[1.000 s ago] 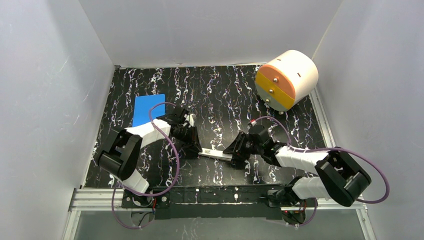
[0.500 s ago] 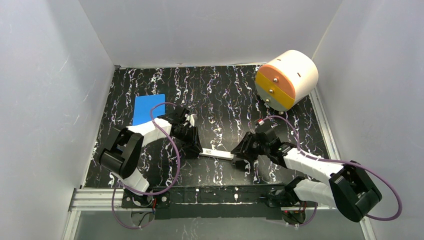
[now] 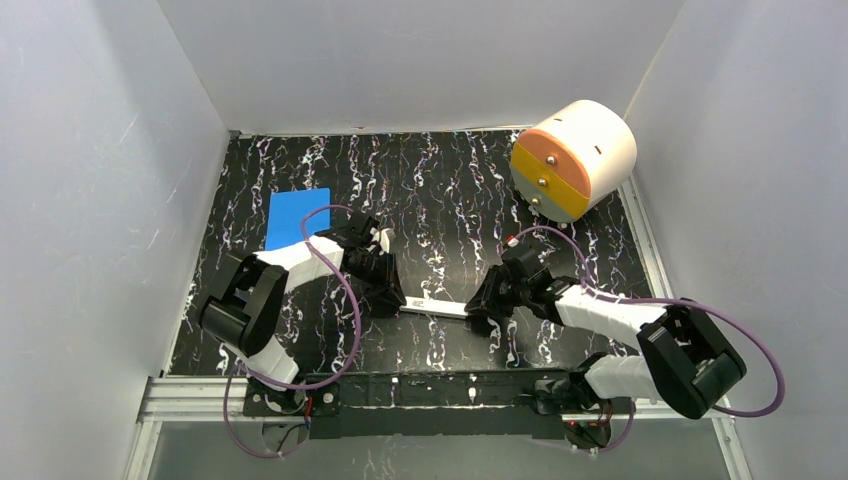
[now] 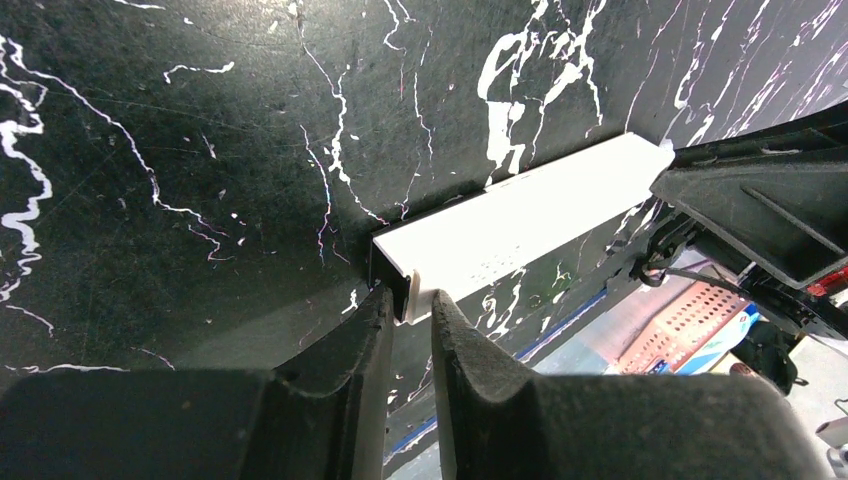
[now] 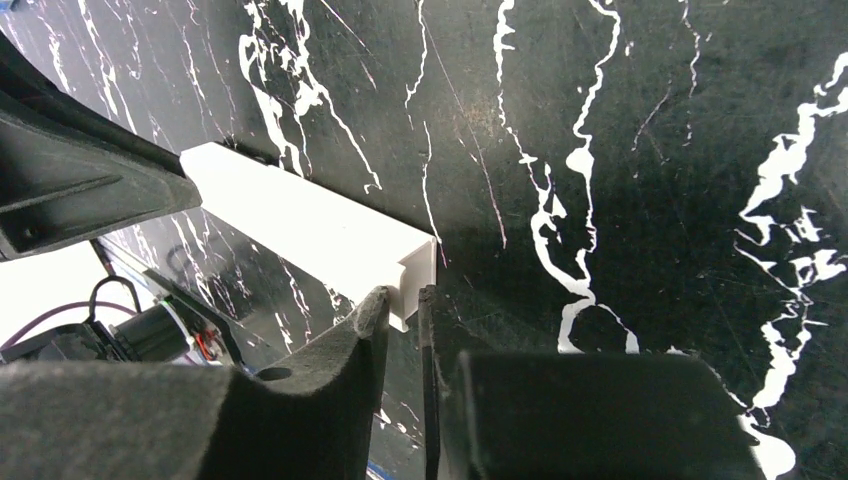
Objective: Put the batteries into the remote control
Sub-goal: Load the battery cover into the remote control.
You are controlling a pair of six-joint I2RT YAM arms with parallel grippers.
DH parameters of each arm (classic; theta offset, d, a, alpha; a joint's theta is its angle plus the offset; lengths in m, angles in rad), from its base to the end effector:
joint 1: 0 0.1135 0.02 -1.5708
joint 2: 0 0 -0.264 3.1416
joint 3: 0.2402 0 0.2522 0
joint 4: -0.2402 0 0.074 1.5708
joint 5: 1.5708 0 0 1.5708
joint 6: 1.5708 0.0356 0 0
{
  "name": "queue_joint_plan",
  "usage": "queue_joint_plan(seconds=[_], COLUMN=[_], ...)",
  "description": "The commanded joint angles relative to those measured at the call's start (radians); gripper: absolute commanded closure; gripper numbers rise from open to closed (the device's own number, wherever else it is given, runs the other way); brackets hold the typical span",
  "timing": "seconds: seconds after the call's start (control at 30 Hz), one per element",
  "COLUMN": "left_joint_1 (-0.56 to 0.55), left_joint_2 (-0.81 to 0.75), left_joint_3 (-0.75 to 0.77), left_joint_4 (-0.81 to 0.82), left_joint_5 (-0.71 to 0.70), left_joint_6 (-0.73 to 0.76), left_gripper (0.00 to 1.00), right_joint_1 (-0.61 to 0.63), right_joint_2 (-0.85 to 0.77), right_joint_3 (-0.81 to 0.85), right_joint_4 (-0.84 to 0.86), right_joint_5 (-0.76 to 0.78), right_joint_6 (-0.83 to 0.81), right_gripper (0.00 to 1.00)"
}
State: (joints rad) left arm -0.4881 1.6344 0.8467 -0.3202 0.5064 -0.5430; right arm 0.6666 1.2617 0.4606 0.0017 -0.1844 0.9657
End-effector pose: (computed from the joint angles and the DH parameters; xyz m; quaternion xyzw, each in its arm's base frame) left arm 0.2560 -0.1555 0.1516 0.0316 0.9435 -0.3216 0.0730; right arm 0.1761 0.1469 0.1527 0.1032 0.9175 0.3313 0.1945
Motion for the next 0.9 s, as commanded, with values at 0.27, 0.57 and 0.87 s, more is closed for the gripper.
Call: queue_joint_plan(seconds=[0.27, 0.57, 0.87], left_joint_1=[-0.023, -0.023, -0.021], left_joint_2=[0.080, 0.068, 0.081], left_joint_3=[-0.059, -0.103, -0.142], left_joint_4=[-0.070, 0.011, 0.124], left_joint_5=[-0.168, -0.125, -0.029], left_joint_6=[0.041, -0.022, -0.091], left_gripper=[0.90, 0.99, 1.00], right_joint_1=[-0.005, 0.022, 0.091], right_joint_2=[-0.003, 0.069, 0.139], right_joint_3=[0.007, 0.017, 0.032], right_joint_4=[-0.076, -0.010, 0.075], right_joint_5=[0.029, -0.012, -0.005], right_joint_6=[-0.073, -0.012, 0.064], right_gripper=[0.85, 0.99, 0.99])
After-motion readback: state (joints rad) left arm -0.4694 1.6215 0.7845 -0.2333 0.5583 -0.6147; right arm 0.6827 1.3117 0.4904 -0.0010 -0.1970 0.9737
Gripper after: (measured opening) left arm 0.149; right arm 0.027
